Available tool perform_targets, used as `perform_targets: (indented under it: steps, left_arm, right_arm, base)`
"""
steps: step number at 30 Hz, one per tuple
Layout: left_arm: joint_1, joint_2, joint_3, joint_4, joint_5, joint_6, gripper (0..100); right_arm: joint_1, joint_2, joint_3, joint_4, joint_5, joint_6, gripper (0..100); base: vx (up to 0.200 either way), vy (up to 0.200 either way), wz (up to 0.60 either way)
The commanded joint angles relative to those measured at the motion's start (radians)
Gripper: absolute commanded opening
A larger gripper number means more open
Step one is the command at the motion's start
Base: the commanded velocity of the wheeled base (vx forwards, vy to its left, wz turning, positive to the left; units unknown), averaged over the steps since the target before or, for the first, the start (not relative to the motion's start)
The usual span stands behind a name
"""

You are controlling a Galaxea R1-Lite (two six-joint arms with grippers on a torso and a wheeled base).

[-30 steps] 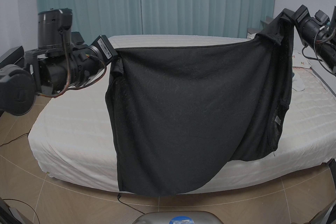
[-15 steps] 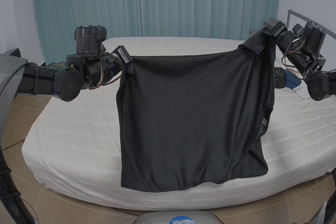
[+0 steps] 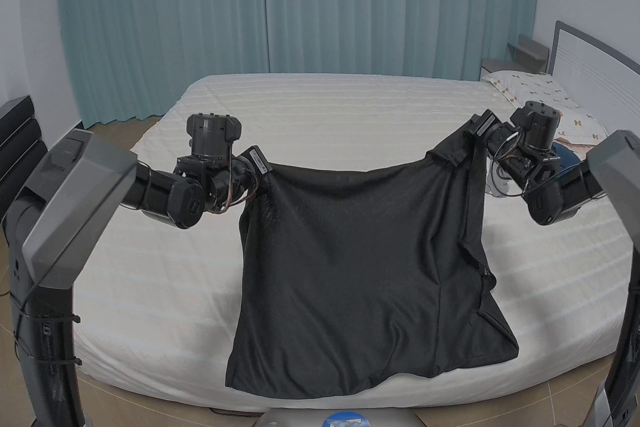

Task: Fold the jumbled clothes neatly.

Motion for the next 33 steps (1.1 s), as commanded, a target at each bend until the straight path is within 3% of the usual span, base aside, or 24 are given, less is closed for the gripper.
perform_targets:
  steps: [1, 8, 9, 10, 11, 17, 24, 29, 31, 32, 33]
  left_arm:
    - [0.007, 0.145, -0.019, -0.062, 0.005, -0.006, 0]
    - [0.015, 0.294, -0.185, -0.063, 0.055, -0.012, 0]
    - [0.015, 0.305, -0.2, -0.062, 0.054, -0.018, 0]
    - [0.017, 0.32, -0.22, -0.058, 0.054, -0.032, 0]
    - [0.017, 0.334, -0.231, -0.055, 0.054, -0.039, 100]
    - [0.035, 0.36, -0.239, 0.003, 0.094, -0.039, 100]
    - [0.075, 0.288, -0.167, 0.095, 0.085, -0.055, 100]
    - [0.103, 0.182, -0.051, 0.106, -0.004, -0.119, 100]
    - [0.103, 0.182, -0.051, 0.106, -0.004, -0.119, 100]
    - [0.106, 0.108, 0.062, 0.093, -0.04, -0.122, 100]
    - [0.106, 0.09, 0.09, 0.093, -0.044, -0.124, 100]
  right_arm:
    - [-0.002, 0.175, -0.023, -0.028, -0.002, -0.001, 0]
    - [-0.019, 0.298, -0.098, -0.028, 0.007, -0.001, 0]
    - [-0.02, 0.311, -0.109, -0.028, 0.009, 0.001, 100]
    - [-0.022, 0.33, -0.121, -0.028, 0.011, 0.002, 100]
    - [-0.022, 0.344, -0.126, -0.028, 0.011, 0.002, 100]
    - [-0.03, 0.39, -0.118, 0.037, -0.006, -0.016, 100]
    - [-0.077, 0.345, -0.117, 0.054, -0.04, -0.004, 100]
    - [-0.099, 0.304, -0.089, -0.032, -0.072, 0.035, 100]
    - [-0.099, 0.304, -0.089, -0.032, -0.072, 0.035, 100]
    - [-0.109, 0.272, -0.034, -0.04, -0.059, 0.051, 100]
    - [-0.113, 0.259, -0.008, -0.037, -0.054, 0.067, 100]
  base:
    - [0.0, 0.0, 0.0]
    - [0.0, 0.0, 0.0]
    - [0.0, 0.0, 0.0]
    - [0.0, 0.0, 0.0]
    - [0.0, 0.0, 0.0]
    - [0.0, 0.0, 0.0]
    - [0.0, 0.0, 0.0]
    - [0.0, 0.0, 0.0]
    - [0.0, 0.0, 0.0]
    - [0.0, 0.0, 0.0]
    - [0.0, 0.0, 0.0]
